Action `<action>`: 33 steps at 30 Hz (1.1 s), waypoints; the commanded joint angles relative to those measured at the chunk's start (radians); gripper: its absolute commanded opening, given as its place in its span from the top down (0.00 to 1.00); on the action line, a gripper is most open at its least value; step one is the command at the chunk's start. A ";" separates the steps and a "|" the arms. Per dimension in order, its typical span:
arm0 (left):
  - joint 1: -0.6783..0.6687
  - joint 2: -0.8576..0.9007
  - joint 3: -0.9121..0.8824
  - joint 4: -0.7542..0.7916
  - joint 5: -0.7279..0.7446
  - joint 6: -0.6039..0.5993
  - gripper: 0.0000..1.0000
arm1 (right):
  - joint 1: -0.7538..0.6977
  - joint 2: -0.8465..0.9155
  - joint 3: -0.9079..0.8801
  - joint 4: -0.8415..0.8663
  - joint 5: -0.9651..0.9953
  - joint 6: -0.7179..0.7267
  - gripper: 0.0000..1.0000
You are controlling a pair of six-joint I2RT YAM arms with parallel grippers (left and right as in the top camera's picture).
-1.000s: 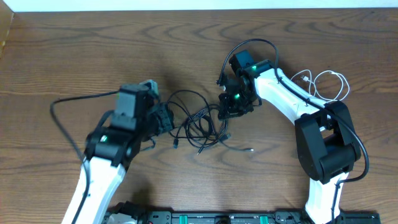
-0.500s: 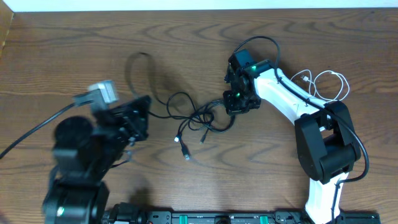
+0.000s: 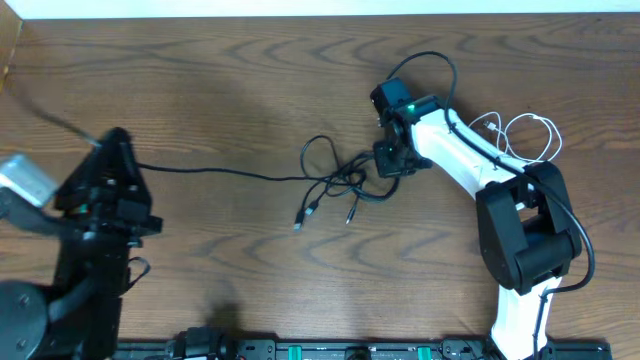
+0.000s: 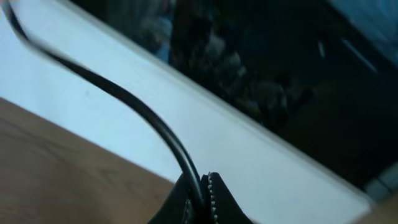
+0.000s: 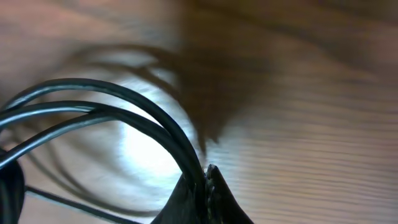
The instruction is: Untangle cables
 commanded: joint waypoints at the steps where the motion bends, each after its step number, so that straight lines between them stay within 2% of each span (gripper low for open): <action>1: 0.009 -0.008 0.050 0.001 -0.109 0.005 0.93 | -0.021 0.001 -0.006 0.003 0.131 0.042 0.99; 4: 0.009 -0.006 0.050 -0.053 -0.113 0.004 0.92 | -0.026 0.001 -0.006 0.004 0.098 0.040 0.92; 12: 0.009 0.061 0.048 -0.356 -0.113 0.008 0.93 | -0.031 0.000 0.013 -0.003 -0.087 -0.038 0.80; 16: 0.009 0.138 0.039 -0.473 -0.111 0.007 0.92 | -0.037 -0.003 0.121 -0.134 -0.198 -0.088 0.76; 21: 0.007 0.249 0.035 -0.581 -0.063 0.008 0.93 | -0.038 -0.003 0.243 -0.291 -0.207 -0.128 0.69; 26: 0.007 0.388 0.035 -0.678 -0.031 0.063 0.93 | -0.036 -0.003 0.236 -0.329 -0.288 -0.127 0.70; 28: 0.007 0.455 0.035 -0.723 -0.029 0.078 0.93 | -0.034 -0.003 0.217 -0.327 -0.304 -0.123 0.76; 33: 0.003 0.576 0.034 -0.777 -0.007 0.124 0.92 | -0.014 -0.002 0.140 -0.252 -0.304 -0.096 0.76</action>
